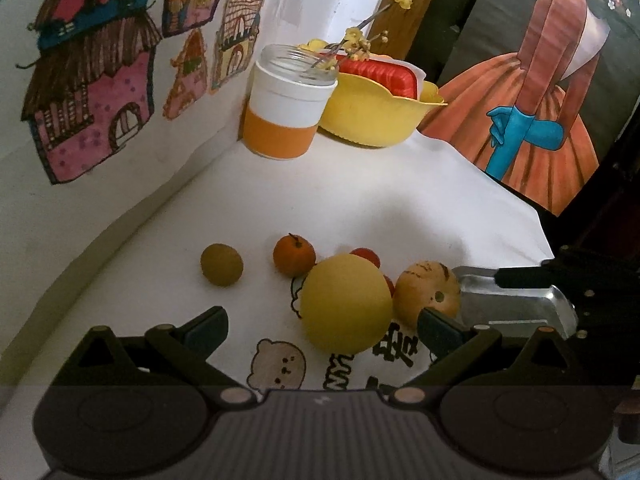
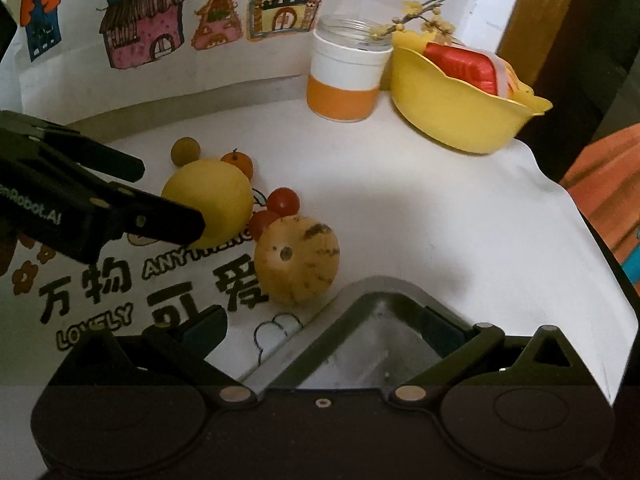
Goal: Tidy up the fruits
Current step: 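Reach the left tool toward the large yellow fruit while the right tool approaches the spotted melon, then grasp the large yellow fruit with the left tool while the right tool grasps the spotted melon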
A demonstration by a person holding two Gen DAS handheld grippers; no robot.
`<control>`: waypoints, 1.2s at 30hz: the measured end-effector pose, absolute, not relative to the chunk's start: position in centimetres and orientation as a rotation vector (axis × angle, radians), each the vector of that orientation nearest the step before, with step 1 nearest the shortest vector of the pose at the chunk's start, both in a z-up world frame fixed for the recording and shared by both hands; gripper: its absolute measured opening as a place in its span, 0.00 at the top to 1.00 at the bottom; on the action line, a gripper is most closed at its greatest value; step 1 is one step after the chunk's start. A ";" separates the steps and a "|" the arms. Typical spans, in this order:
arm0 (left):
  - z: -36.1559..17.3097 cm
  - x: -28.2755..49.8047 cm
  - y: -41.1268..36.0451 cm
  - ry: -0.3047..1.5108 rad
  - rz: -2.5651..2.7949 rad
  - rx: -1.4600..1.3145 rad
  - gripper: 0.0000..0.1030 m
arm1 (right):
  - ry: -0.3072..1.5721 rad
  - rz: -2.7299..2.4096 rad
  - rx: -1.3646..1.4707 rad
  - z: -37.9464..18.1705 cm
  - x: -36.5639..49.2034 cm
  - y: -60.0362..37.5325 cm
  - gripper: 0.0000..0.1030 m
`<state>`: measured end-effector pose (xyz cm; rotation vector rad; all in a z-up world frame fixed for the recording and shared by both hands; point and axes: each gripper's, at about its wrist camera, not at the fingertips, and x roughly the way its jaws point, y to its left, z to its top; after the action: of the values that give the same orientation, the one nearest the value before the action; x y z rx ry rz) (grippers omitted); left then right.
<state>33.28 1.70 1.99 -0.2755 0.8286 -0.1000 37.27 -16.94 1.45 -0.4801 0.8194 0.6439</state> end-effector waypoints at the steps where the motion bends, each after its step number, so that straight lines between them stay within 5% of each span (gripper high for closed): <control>1: 1.9 33.4 1.7 0.828 -0.103 -0.276 0.01 | 0.815 0.646 -0.488 1.3 37.4 -16.7 0.05; 6: 1.7 33.8 1.8 0.820 -0.126 -0.306 0.01 | 0.779 0.651 -0.530 0.9 37.8 -15.9 0.13; 23: 0.9 34.8 1.9 0.830 -0.147 -0.344 0.35 | 0.739 0.690 -0.529 0.6 38.3 -14.5 0.50; 26: 0.7 34.9 1.9 0.832 -0.161 -0.362 0.43 | 0.737 0.688 -0.522 0.6 38.3 -14.4 0.50; 36: 1.0 34.0 1.3 0.826 -0.153 -0.322 0.44 | 0.729 0.671 -0.490 1.2 37.5 -15.8 0.50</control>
<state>34.05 1.30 0.98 -0.3220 0.8259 -0.1527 37.51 -15.82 1.16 -0.4903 0.7291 0.6705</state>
